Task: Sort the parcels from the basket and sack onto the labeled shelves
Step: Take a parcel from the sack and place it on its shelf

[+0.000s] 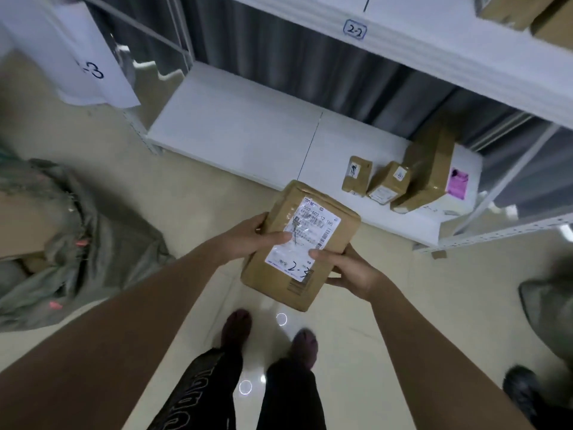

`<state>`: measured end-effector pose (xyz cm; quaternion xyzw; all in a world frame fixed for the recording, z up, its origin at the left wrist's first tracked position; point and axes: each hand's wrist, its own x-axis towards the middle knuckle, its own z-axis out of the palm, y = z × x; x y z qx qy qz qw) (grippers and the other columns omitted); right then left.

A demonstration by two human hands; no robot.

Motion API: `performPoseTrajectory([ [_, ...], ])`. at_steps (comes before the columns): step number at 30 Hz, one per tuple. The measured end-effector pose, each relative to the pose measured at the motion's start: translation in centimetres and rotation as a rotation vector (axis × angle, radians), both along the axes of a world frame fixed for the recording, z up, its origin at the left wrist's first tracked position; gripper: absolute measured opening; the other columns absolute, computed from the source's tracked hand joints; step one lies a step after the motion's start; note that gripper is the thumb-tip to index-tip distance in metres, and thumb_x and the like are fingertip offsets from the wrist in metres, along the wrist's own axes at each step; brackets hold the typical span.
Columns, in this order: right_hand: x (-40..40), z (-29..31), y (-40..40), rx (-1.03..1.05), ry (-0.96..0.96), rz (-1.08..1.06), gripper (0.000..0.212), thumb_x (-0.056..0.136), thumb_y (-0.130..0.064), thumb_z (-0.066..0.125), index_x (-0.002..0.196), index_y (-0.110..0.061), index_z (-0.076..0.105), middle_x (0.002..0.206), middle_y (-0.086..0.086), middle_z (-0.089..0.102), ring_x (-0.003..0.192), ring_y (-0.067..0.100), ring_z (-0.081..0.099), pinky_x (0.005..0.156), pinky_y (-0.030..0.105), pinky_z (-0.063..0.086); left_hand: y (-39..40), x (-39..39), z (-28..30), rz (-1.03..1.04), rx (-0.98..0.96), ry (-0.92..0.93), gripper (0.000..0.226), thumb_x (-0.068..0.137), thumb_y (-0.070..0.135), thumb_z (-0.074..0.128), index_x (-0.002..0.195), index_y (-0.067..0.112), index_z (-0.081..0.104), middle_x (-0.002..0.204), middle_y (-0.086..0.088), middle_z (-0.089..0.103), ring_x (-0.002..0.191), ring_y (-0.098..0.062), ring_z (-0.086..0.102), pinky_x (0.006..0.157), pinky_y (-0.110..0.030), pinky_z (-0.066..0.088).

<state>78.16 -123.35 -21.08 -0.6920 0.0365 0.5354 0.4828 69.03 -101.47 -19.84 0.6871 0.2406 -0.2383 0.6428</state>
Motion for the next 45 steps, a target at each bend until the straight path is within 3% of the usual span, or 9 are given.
performPoseTrajectory([
  [2,2.7,-1.5,-0.5,-0.023,-0.018,-0.029,0.076,0.074,-0.031,0.084,0.136,-0.03,0.04,0.12,-0.01,0.067,0.106,0.01,0.066,0.08,0.031,0.055,-0.9,2.4,-1.7,0.046,0.038,0.009,0.046,0.085,0.041,0.068,0.127,0.028,0.055,0.114,0.011,0.066,0.096,-0.002,0.065,0.077,-0.017,0.052],
  [7,8.7,-7.2,-0.6,-0.072,-0.162,-0.075,0.088,0.071,-0.023,0.087,0.138,-0.027,0.031,0.12,-0.005,0.059,0.104,0.013,0.064,0.084,0.034,0.056,-3.3,8.0,-8.1,0.127,0.282,0.049,0.05,0.09,0.042,0.062,0.13,0.014,0.05,0.127,-0.005,0.06,0.106,-0.022,0.062,0.094,-0.042,0.05],
  [10,11.9,-12.7,-0.2,-0.062,-0.333,-0.11,0.09,0.066,-0.02,0.09,0.134,-0.028,0.031,0.113,-0.011,0.057,0.106,0.013,0.061,0.092,0.04,0.054,-4.6,11.5,-13.3,0.14,0.374,0.05,0.046,0.094,0.035,0.056,0.13,0.008,0.048,0.125,-0.012,0.059,0.103,-0.026,0.062,0.089,-0.04,0.053],
  [14,16.6,-21.9,0.9,0.038,-0.492,-0.172,0.088,0.063,-0.016,0.092,0.124,-0.035,0.03,0.113,-0.015,0.058,0.102,0.001,0.059,0.092,0.039,0.055,-5.2,15.8,-22.4,0.056,0.534,0.085,0.058,0.096,0.034,0.052,0.144,0.009,0.031,0.139,-0.015,0.045,0.125,-0.03,0.048,0.101,-0.038,0.042],
  [21,23.8,-37.2,3.4,0.144,-0.828,-0.298,0.095,0.061,-0.027,0.093,0.128,-0.043,0.029,0.128,-0.019,0.053,0.115,0.001,0.054,0.103,0.041,0.048,-3.5,23.0,-38.2,0.033,0.693,-0.114,0.071,0.095,0.029,0.053,0.152,0.014,0.013,0.152,-0.011,0.033,0.138,-0.027,0.037,0.11,-0.039,0.034],
  [28,28.4,-48.2,4.4,0.094,-1.13,-0.378,0.118,0.061,-0.041,0.091,0.151,-0.027,0.016,0.149,-0.005,0.038,0.136,0.017,0.039,0.107,0.041,0.04,-3.0,29.6,-48.9,0.119,0.76,-0.404,0.061,0.092,0.021,0.056,0.145,0.022,0.026,0.138,-0.007,0.049,0.127,-0.029,0.048,0.102,-0.04,0.042],
  [33,29.2,-49.6,5.3,0.012,-1.161,-0.457,0.122,0.07,-0.042,0.085,0.155,-0.023,0.0,0.157,0.007,0.02,0.145,0.028,0.018,0.112,0.046,0.027,-3.2,30.6,-50.9,0.148,0.766,-0.431,0.059,0.095,0.021,0.053,0.148,0.018,0.024,0.143,-0.009,0.042,0.131,-0.027,0.042,0.103,-0.038,0.036],
  [37,27.6,-49.5,5.4,-0.082,-1.053,-0.431,0.128,0.073,-0.041,0.083,0.153,-0.025,-0.016,0.159,0.011,0.008,0.142,0.036,0.021,0.108,0.049,0.031,-3.5,29.4,-50.8,0.174,0.749,-0.412,0.064,0.09,0.026,0.055,0.146,0.018,0.026,0.135,-0.011,0.047,0.127,-0.034,0.046,0.103,-0.047,0.041],
  [45,25.7,-51.5,8.7,-0.199,-1.079,-0.49,0.109,0.086,-0.04,0.071,0.155,-0.01,-0.009,0.158,0.011,0.007,0.138,0.036,0.021,0.105,0.049,0.033,-2.0,28.9,-50.7,0.162,0.761,-0.391,0.068,0.097,0.021,0.05,0.153,0.014,0.012,0.15,-0.014,0.03,0.135,-0.03,0.035,0.106,-0.035,0.031],
])
